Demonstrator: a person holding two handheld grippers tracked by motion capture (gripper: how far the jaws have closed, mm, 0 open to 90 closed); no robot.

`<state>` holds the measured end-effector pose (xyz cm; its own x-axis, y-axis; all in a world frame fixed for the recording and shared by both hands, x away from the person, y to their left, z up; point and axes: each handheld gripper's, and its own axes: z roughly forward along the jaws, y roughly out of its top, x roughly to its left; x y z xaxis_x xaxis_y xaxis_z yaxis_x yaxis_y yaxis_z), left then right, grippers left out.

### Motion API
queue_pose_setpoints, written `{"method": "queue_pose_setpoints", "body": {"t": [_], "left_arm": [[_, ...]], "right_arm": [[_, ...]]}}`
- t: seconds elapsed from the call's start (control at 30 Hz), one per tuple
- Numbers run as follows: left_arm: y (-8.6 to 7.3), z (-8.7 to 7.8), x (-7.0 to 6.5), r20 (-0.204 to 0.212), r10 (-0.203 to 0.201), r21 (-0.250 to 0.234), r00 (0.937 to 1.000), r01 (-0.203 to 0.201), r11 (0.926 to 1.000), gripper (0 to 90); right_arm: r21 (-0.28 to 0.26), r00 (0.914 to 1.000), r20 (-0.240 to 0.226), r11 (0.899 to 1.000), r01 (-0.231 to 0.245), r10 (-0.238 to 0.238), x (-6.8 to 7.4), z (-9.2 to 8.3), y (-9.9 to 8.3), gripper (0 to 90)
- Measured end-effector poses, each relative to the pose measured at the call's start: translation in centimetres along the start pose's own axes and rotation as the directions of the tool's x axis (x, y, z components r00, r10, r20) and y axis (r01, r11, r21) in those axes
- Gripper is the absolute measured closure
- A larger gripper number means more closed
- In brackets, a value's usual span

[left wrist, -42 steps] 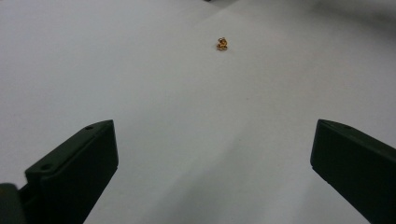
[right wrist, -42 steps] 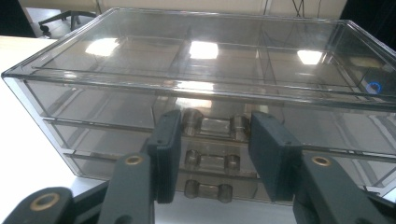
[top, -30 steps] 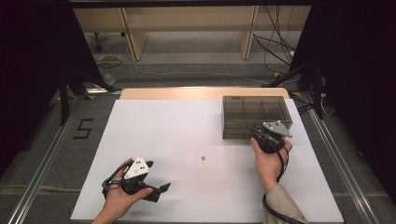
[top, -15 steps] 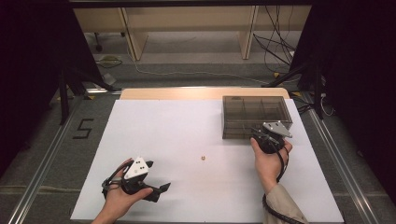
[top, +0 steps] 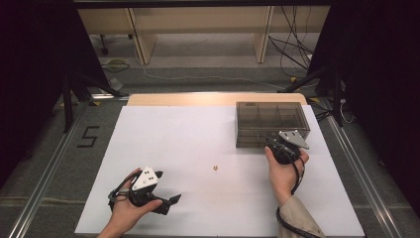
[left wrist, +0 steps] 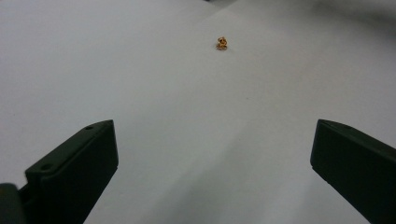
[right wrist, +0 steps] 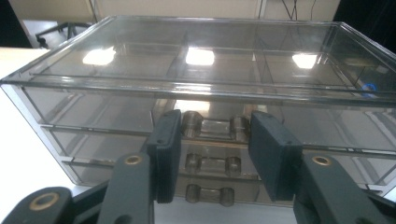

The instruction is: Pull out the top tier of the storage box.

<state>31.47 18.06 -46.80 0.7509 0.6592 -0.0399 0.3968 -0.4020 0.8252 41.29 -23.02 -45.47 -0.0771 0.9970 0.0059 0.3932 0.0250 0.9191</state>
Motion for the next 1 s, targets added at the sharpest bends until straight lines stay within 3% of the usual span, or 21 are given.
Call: {"method": "queue_pose_setpoints", "body": {"t": [0.5,1.0], "left_arm": [[0.0,0.0,0.0,0.001,0.001,-0.001,1.0000,-0.001,1.0000,0.8],[0.0,-0.1,0.0,0.002,0.002,0.000,1.0000,-0.002,1.0000,1.0]], "right_arm": [[-0.049,0.9983,0.031,0.998,-0.048,0.050,0.5,0.4,-1.1,54.8],[-0.068,0.9990,0.030,0.997,-0.030,0.032,0.4,0.4,-1.3,54.7]]}}
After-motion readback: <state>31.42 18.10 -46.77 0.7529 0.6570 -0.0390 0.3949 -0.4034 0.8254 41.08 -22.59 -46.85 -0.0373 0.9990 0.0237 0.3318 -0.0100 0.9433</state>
